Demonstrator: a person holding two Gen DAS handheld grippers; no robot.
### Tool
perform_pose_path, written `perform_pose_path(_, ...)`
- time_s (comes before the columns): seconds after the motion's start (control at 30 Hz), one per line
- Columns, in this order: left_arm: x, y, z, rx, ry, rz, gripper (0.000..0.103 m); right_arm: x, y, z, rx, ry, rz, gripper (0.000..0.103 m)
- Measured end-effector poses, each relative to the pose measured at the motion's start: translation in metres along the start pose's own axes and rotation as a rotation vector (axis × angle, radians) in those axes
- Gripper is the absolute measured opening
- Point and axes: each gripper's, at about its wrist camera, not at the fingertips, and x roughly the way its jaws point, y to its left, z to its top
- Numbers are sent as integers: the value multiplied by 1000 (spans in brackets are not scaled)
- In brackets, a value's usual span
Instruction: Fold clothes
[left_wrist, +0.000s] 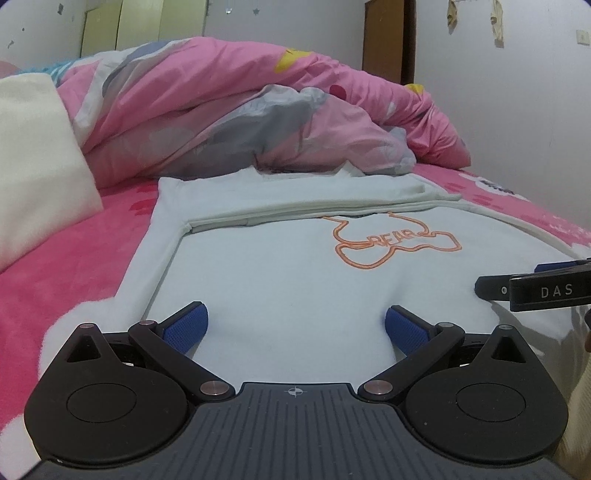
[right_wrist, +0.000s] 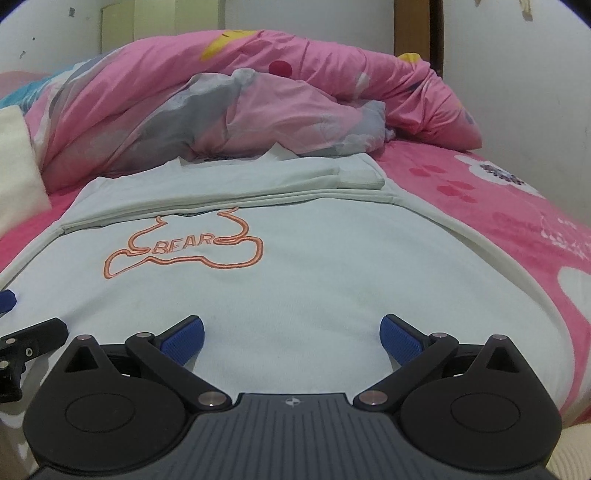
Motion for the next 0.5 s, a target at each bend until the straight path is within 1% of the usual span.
perform_pose_path(0.5,0,1,4,-13,26,0,103,-1,1,-1,31,10,-11,103)
